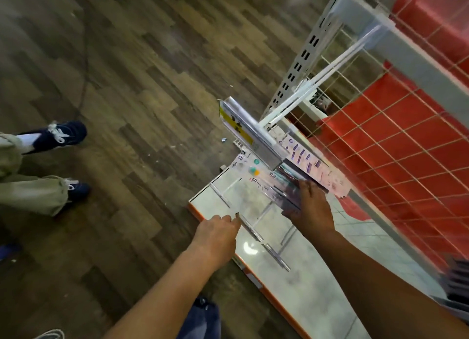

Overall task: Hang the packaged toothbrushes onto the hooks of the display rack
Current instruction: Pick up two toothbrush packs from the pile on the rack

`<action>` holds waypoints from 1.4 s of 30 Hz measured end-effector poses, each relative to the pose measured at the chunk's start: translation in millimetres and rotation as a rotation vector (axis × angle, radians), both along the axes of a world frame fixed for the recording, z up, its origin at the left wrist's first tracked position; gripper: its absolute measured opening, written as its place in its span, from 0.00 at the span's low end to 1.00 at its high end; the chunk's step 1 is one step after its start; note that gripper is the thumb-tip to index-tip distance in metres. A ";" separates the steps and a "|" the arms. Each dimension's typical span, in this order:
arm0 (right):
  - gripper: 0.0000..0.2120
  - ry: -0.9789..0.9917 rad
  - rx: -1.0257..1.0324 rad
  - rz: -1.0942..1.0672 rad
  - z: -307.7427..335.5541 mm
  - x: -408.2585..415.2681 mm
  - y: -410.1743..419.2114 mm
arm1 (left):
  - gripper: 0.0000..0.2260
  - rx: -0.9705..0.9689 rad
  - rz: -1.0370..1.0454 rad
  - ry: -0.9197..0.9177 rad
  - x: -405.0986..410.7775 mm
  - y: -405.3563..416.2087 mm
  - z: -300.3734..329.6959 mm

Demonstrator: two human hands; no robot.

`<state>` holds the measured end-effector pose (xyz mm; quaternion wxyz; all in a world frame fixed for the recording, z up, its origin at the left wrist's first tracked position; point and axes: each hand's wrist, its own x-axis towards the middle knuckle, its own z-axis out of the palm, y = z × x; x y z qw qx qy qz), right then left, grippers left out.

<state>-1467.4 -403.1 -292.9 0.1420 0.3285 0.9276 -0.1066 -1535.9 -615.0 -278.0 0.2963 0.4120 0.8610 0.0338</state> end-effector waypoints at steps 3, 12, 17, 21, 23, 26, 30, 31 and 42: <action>0.40 -0.035 0.054 -0.009 -1.9 -1.6 0.9 | 0.15 -0.028 -0.006 -0.021 3.3 -4.1 -2.2; 0.37 -0.151 0.096 0.021 -7.4 3.1 -9.4 | 0.15 -0.076 0.001 -0.061 8.6 -14.1 -10.2; 0.35 -0.115 0.036 -0.023 -9.6 7.1 -14.2 | 0.15 -0.084 -0.006 -0.054 8.2 -14.9 -10.6; 0.33 -0.108 -0.031 -0.043 -10.6 7.2 -14.9 | 0.15 -0.064 0.003 -0.049 6.7 -14.0 -11.2; 0.32 -0.093 -0.050 -0.057 -10.9 7.4 -16.5 | 0.15 -0.062 0.012 -0.045 5.9 -13.9 -11.6; 0.29 -0.070 -0.058 -0.052 -10.4 6.1 -20.8 | 0.15 -0.053 0.016 -0.039 4.2 -15.0 -11.3; 0.29 -0.073 -0.057 -0.063 -5.5 3.9 -25.9 | 0.13 -0.024 0.029 -0.027 1.7 -17.5 -9.9; 0.28 -0.069 -0.057 -0.055 -4.6 4.7 -27.5 | 0.13 -0.021 0.035 -0.028 1.5 -18.0 -8.7; 0.21 0.140 -0.307 -0.374 41.8 36.2 -45.5 | 0.15 0.134 0.056 -0.068 10.4 -1.0 28.7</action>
